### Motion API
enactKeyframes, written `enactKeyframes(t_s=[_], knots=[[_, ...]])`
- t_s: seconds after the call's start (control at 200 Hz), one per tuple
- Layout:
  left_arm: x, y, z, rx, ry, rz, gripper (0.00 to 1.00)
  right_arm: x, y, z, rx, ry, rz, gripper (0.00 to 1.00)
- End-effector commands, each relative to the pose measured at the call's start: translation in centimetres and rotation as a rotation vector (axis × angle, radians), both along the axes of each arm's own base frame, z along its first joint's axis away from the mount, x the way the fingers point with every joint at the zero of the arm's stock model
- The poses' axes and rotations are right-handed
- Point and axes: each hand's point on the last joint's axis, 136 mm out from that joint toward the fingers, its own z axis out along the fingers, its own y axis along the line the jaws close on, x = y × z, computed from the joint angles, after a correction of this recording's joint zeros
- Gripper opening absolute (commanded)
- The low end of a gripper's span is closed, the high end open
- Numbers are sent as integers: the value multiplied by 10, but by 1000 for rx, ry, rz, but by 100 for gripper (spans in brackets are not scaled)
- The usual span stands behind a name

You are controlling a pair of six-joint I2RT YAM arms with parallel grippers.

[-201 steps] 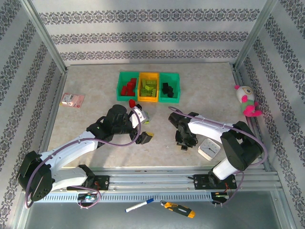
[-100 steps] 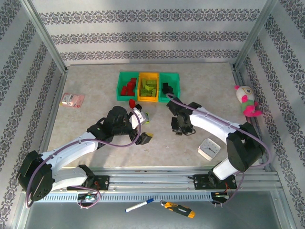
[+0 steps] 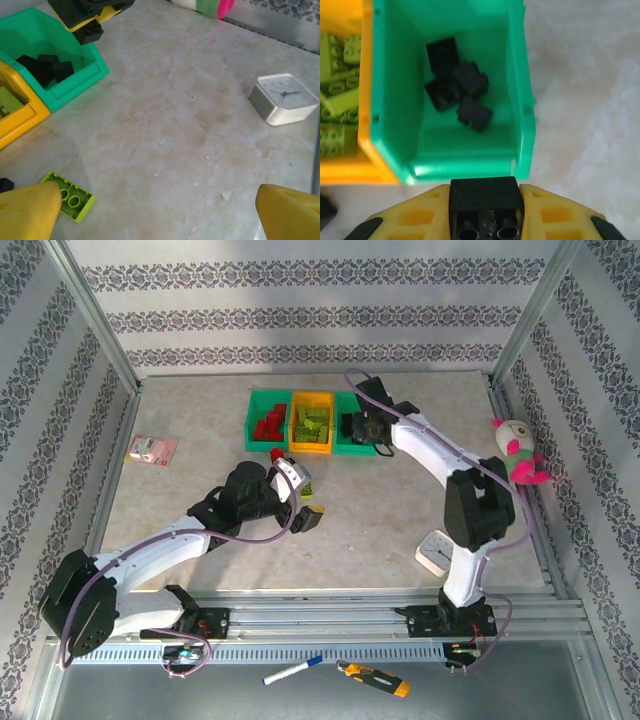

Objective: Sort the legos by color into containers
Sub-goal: Place the lego in the container, then pick up the lego from the center of the table.

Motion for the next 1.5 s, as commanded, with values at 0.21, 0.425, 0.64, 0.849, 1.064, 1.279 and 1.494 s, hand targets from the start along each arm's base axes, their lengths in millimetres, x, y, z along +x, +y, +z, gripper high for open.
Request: enactKeyframes(t_s=[0.21, 0.425, 0.64, 0.849, 1.064, 1.279, 1.494], knots=[[35, 13, 11, -55, -33, 221, 99, 51, 17, -14, 4, -18, 36, 28], [51, 35, 0, -19, 70, 415, 99, 45, 16, 4, 18, -41, 42, 45], [67, 70, -12, 13, 167, 696, 99, 18, 9, 38, 33, -99, 87, 64], [69, 108, -25, 79, 276, 975, 99, -20, 5, 65, 38, -154, 181, 82], [66, 116, -37, 85, 445, 1159, 99, -66, 10, 81, 31, -238, 342, 98], [62, 121, -70, 91, 644, 1349, 100, -112, 33, 69, 29, -243, 538, 98], [51, 122, -96, 142, 788, 1473, 87, -133, 56, 52, 75, -207, 594, 98]])
